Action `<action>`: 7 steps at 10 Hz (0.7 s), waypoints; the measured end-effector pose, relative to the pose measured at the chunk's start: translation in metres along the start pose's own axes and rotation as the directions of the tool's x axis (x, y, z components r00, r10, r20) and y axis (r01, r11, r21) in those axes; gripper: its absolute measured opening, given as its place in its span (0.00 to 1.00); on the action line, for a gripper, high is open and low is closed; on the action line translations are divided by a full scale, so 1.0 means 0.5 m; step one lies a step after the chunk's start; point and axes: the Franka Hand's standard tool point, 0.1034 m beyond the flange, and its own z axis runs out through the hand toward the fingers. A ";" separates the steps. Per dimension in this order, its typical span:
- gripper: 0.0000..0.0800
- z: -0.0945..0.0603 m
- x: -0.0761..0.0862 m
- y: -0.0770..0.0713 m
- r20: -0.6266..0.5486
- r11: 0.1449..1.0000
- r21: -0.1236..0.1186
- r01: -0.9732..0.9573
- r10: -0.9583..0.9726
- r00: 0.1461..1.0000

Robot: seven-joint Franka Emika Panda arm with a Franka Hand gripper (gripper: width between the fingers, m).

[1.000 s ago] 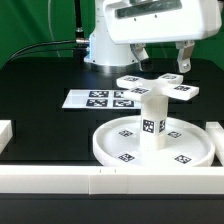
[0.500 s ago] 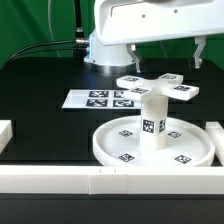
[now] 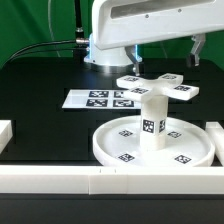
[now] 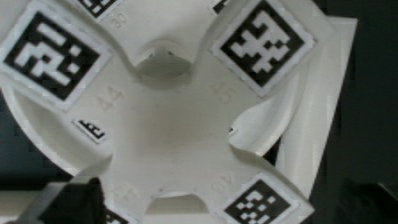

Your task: Assemble round table

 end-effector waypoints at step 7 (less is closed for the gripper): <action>0.81 -0.003 0.003 0.008 0.012 0.882 -0.016 0.472 -0.472 0.882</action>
Offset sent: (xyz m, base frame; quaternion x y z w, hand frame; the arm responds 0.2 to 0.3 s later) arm 0.0000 0.0000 0.0000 0.0000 0.0000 -0.1938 0.9810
